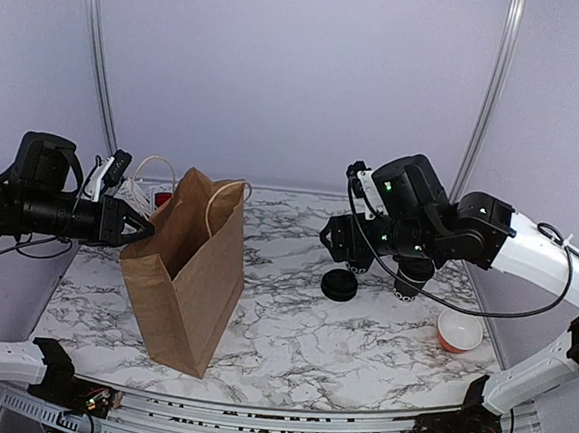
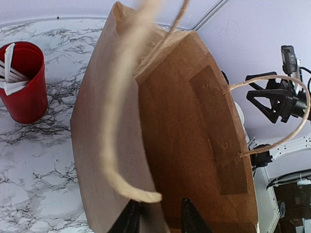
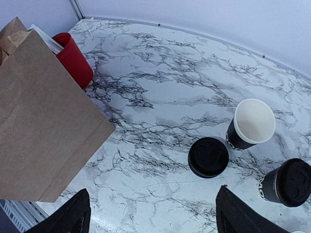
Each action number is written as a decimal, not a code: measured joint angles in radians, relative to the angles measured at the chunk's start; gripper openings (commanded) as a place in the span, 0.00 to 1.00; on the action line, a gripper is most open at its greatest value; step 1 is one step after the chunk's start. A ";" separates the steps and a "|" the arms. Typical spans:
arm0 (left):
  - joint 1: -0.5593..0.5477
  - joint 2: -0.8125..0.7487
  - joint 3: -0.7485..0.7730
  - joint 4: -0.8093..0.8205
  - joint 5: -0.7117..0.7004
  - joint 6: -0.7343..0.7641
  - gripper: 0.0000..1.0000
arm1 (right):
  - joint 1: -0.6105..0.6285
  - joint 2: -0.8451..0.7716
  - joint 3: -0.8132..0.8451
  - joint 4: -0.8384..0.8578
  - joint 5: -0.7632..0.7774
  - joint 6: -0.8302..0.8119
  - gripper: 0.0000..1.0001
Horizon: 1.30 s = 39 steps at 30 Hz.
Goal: Pack the takeout coffee
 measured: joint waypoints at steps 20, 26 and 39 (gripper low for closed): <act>-0.059 0.047 -0.001 0.076 -0.090 -0.229 0.00 | -0.106 -0.098 -0.078 -0.089 0.071 0.061 0.86; -0.130 0.027 -0.006 0.094 -0.114 -0.267 0.00 | -0.145 -0.103 -0.093 -0.104 0.079 0.060 0.86; -0.249 0.001 -0.111 0.188 -0.263 -0.362 0.00 | -0.196 -0.091 -0.093 -0.109 0.108 0.060 0.87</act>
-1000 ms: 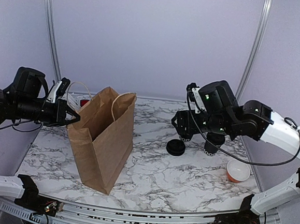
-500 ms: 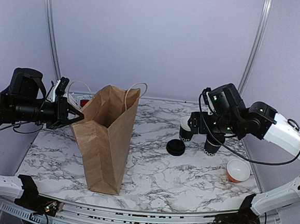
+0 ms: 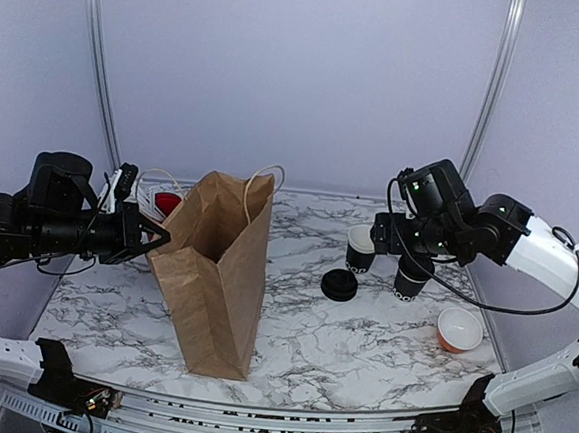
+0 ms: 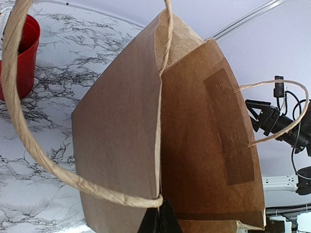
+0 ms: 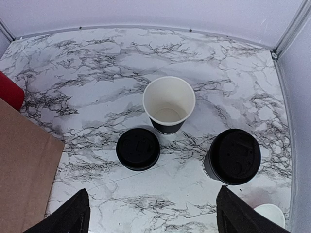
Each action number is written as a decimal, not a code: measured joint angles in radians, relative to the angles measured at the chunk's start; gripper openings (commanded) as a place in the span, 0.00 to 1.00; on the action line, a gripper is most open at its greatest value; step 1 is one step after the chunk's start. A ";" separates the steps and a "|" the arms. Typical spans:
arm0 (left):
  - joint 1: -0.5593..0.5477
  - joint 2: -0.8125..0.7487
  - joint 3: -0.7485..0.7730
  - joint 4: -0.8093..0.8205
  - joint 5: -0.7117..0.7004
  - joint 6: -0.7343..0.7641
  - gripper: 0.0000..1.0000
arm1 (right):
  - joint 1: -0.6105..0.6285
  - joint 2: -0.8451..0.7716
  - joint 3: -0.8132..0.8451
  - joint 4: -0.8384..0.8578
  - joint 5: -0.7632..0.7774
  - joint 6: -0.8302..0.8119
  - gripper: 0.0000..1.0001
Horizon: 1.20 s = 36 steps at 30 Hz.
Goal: Pack the takeout coffee
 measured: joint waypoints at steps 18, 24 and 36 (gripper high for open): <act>-0.125 0.014 -0.011 0.106 -0.109 -0.035 0.60 | -0.044 0.003 -0.038 -0.010 0.001 0.005 0.87; -0.126 -0.030 -0.012 0.103 -0.105 0.001 0.81 | -0.045 0.007 -0.037 -0.018 0.008 0.019 0.87; -0.129 -0.072 0.057 0.068 -0.095 0.138 0.99 | -0.139 -0.019 -0.045 -0.041 0.008 0.024 0.87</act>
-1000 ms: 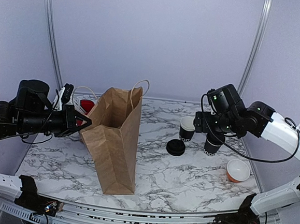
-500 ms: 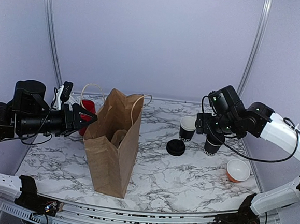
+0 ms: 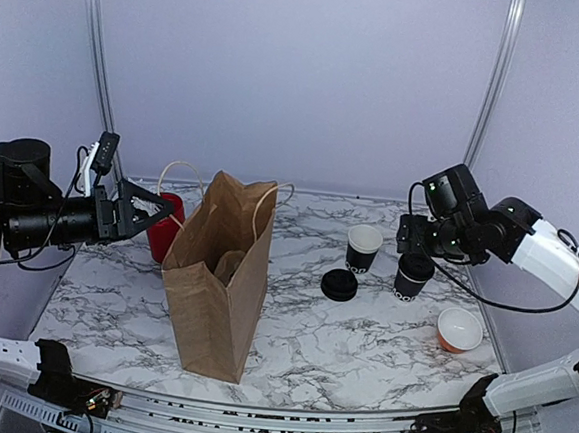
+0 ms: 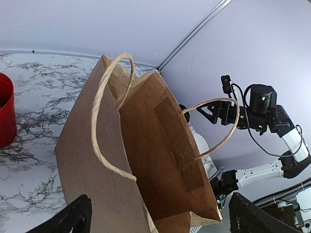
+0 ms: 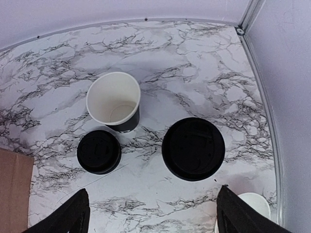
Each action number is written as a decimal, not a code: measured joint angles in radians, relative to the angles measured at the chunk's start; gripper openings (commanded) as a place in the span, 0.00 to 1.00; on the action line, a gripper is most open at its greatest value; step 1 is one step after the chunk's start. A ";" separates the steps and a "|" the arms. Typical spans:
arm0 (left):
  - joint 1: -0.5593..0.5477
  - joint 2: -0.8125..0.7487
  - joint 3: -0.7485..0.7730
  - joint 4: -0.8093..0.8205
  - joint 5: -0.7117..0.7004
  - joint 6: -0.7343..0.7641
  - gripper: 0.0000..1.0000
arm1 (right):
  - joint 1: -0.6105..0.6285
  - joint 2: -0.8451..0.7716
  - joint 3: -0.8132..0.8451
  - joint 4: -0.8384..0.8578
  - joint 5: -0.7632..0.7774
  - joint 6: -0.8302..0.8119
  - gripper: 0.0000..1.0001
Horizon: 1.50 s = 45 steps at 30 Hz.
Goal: Pack the takeout coffee
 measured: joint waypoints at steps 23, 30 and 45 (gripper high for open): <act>0.589 0.098 0.079 -0.187 0.011 0.145 0.99 | -0.294 -0.024 -0.163 0.080 -0.179 -0.113 0.89; 0.729 0.108 -0.064 -0.171 0.181 0.139 0.99 | -0.305 0.056 -0.163 0.122 -0.207 -0.166 0.89; 0.735 0.046 -0.167 -0.134 0.261 0.111 0.99 | -0.345 0.177 -0.162 0.200 -0.246 -0.221 0.86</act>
